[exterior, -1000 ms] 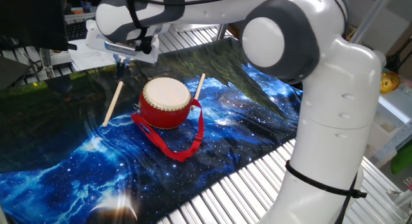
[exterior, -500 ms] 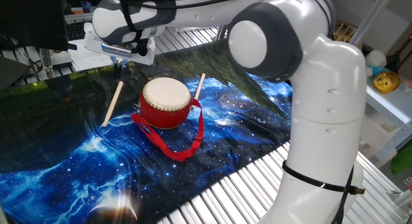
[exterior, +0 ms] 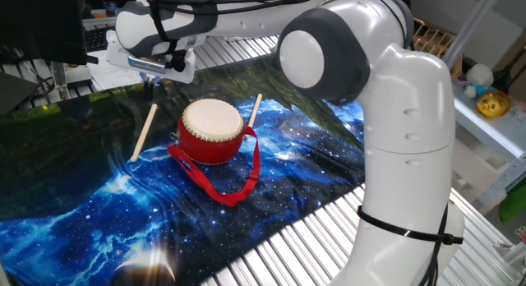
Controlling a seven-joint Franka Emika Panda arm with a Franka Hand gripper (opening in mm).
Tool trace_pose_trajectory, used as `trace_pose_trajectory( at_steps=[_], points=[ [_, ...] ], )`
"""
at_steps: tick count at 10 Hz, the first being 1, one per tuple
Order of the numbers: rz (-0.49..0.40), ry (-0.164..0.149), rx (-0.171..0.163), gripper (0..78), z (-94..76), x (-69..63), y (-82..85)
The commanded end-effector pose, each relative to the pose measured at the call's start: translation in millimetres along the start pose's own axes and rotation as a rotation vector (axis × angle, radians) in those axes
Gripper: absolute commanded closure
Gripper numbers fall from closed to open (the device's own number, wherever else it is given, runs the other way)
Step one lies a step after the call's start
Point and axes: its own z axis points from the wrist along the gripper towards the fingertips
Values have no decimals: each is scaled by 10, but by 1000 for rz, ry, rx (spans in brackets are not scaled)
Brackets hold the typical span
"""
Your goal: Play the drum
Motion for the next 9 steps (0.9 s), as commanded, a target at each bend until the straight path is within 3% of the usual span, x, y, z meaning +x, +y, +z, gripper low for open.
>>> trace_pose_trajectory(
  at_steps=[1, 9],
  points=[
    [-7, -2, -1, 776, 17, -99, -32],
    [52, 1, 2, 776, 15, -109, -30]
  ],
)
